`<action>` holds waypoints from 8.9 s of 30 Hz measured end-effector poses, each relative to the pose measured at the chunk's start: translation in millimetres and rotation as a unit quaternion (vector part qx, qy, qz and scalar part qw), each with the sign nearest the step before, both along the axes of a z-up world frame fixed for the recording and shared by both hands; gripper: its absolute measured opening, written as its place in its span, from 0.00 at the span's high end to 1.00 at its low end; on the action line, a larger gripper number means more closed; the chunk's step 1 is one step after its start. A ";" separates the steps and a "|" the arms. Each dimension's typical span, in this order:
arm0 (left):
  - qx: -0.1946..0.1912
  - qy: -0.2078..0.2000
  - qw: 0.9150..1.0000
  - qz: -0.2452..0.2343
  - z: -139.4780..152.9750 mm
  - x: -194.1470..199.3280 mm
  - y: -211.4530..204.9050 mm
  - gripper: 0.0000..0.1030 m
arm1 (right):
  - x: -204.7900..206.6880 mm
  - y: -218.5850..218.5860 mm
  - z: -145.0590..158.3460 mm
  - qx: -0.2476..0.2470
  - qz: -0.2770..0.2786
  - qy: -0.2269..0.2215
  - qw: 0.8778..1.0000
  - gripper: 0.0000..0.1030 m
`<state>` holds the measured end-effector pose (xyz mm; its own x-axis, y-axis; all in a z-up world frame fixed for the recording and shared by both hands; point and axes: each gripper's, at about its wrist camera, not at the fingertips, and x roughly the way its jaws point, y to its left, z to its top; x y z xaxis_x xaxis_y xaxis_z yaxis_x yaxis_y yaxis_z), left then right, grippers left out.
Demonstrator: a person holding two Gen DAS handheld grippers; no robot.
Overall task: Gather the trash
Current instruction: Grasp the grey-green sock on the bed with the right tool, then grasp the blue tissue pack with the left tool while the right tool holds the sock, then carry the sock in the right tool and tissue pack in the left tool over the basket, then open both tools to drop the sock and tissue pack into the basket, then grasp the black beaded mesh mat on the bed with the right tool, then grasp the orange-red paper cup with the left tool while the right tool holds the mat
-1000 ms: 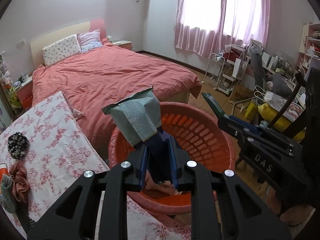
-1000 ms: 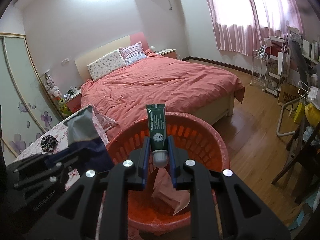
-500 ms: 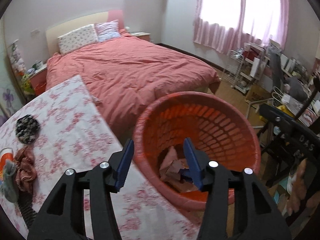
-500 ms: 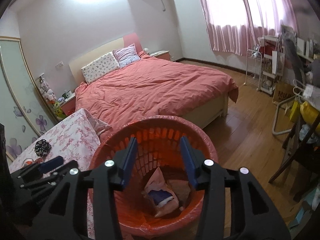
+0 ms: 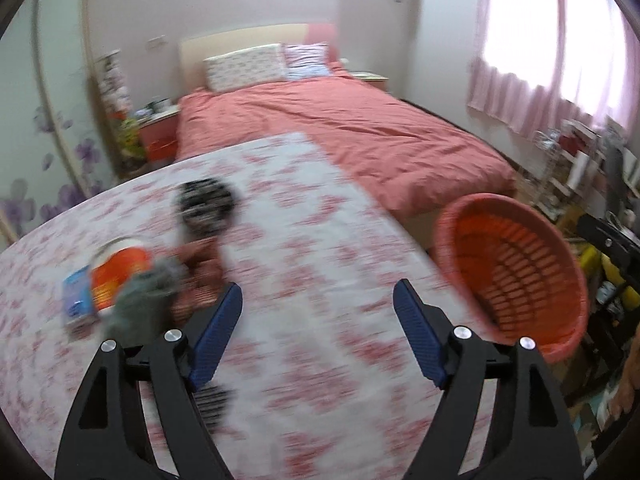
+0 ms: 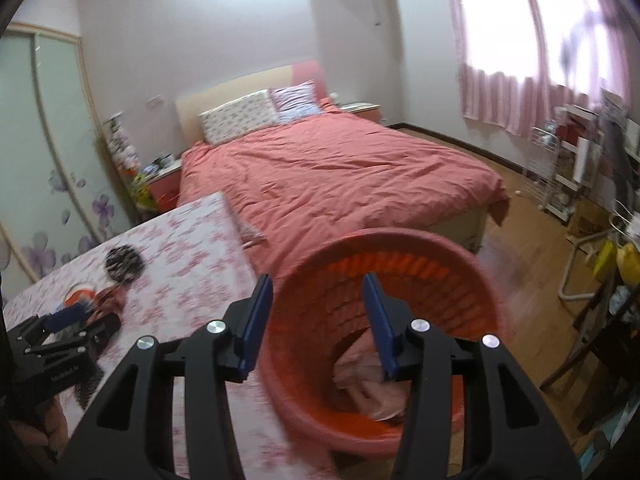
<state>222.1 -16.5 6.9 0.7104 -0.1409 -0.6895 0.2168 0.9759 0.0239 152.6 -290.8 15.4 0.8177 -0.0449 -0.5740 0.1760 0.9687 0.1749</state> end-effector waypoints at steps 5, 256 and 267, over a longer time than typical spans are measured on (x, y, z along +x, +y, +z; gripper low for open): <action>0.003 -0.005 0.998 0.055 -2.6 -4.3 68.2 0.25 | 11.9 59.6 -2.6 -0.005 0.057 0.010 0.998 0.55; -0.064 0.040 0.974 0.213 -32.3 -13.7 231.4 0.26 | 42.6 299.2 -45.0 -0.022 0.289 0.072 0.955 0.94; -0.075 0.025 0.981 0.178 -18.2 9.8 191.6 0.14 | 26.7 257.2 13.7 0.013 0.263 -0.011 0.965 0.94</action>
